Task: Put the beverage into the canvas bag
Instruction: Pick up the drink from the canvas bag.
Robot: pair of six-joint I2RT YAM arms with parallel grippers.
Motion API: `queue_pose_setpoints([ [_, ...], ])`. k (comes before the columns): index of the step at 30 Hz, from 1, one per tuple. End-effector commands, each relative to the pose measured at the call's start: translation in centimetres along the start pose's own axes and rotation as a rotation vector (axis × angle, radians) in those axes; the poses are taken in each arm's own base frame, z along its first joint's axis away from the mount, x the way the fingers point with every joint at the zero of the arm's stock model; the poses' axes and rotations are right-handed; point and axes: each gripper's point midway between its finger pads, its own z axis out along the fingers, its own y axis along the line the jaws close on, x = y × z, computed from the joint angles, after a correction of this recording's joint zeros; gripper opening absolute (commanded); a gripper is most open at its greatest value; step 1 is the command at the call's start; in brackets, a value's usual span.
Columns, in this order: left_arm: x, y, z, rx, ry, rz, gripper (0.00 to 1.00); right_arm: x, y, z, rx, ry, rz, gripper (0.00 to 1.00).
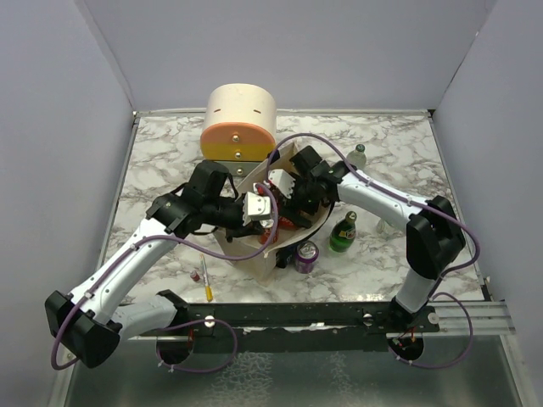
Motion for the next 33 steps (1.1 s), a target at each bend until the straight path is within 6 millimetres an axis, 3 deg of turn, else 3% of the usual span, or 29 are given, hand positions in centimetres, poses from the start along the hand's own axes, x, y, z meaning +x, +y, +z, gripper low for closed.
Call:
queue_pose_setpoints([
  [1, -0.4, 0.3, 0.1, 0.007, -0.024, -0.008, 0.00, 0.1, -0.9, 1.8, 0.033, -0.018, -0.001, 0.85],
  [12, -0.2, 1.2, 0.4, 0.012, -0.021, -0.036, 0.00, 0.5, -1.2, 5.0, 0.050, -0.060, 0.004, 0.89],
  [24, 0.0, 1.9, 0.9, 0.018, -0.005, -0.053, 0.00, 0.8, -0.1, 7.5, 0.001, -0.098, 0.050, 0.89],
  [33, 0.1, 2.4, 1.1, 0.012, 0.002, -0.058, 0.00, 2.5, 0.9, 8.9, -0.032, -0.055, 0.084, 0.85],
])
